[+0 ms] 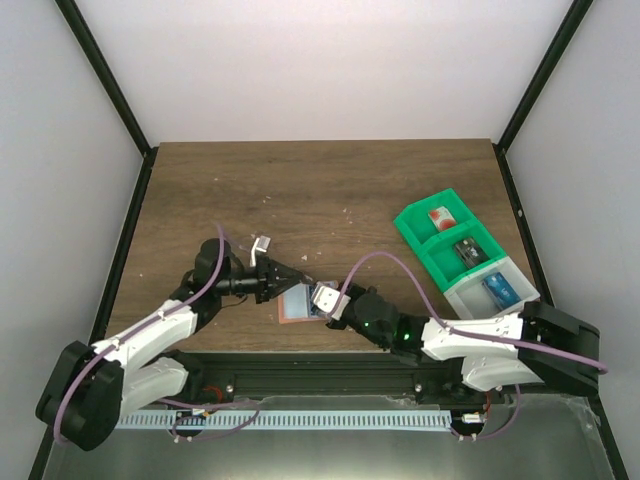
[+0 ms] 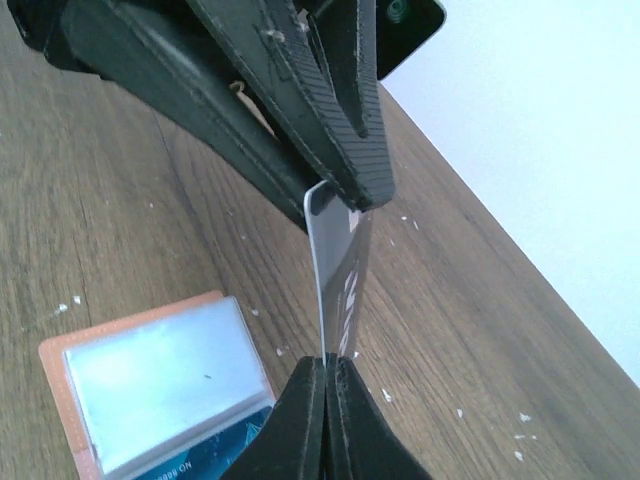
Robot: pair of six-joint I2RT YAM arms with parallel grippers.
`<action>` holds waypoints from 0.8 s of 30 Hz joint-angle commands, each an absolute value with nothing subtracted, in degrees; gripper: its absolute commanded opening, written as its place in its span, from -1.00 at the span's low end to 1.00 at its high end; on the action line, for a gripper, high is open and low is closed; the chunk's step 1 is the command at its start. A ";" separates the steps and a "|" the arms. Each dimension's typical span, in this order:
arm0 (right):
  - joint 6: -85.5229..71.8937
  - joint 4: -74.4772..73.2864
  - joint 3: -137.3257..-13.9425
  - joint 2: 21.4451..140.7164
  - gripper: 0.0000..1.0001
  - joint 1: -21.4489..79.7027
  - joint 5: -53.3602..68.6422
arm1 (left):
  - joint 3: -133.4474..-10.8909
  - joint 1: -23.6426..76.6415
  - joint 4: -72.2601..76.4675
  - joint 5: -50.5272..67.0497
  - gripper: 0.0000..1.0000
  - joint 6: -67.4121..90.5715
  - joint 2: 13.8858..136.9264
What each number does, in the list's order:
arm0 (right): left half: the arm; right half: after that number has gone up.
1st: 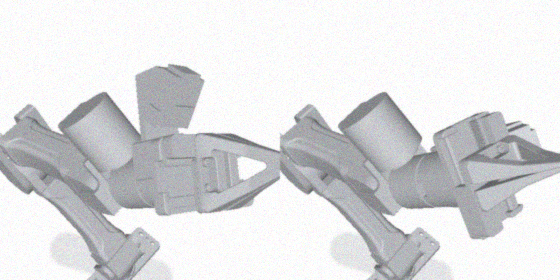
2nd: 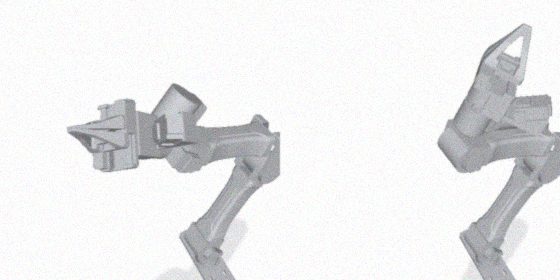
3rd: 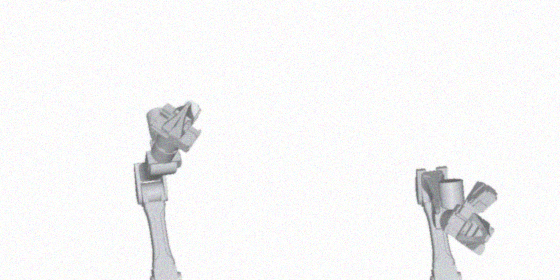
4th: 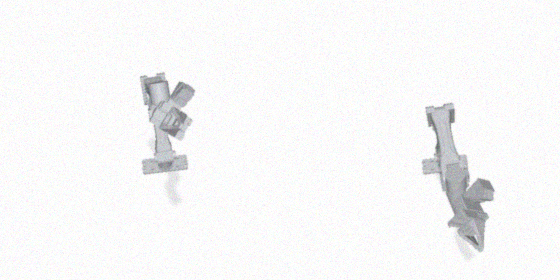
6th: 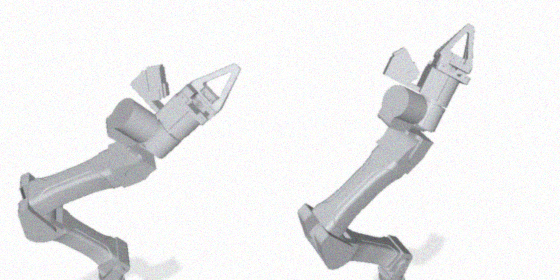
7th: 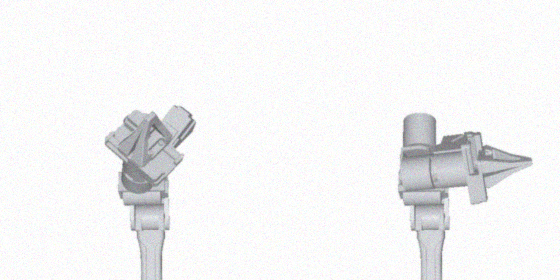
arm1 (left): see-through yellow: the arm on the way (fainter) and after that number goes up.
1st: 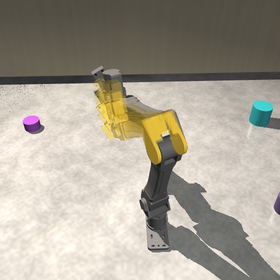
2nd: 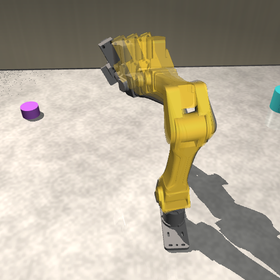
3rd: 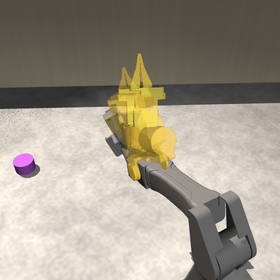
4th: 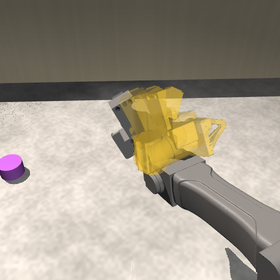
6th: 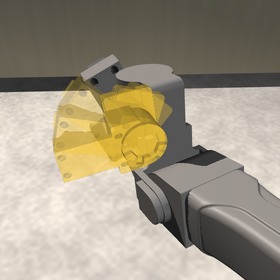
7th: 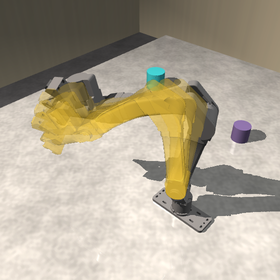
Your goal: Take the credit cards out of the card holder
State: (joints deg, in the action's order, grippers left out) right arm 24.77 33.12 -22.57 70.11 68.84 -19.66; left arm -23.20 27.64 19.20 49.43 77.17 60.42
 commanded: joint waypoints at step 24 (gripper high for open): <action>-20.88 -4.82 -35.62 52.70 0.07 52.62 6.11 | -17.27 27.25 26.61 47.81 -1.00 55.83 59.94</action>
State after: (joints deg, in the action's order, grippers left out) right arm -8.97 2.87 -32.84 53.28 61.01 -9.47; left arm -18.22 27.51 22.92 47.90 62.92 61.52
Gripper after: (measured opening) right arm 0.537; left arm 0.018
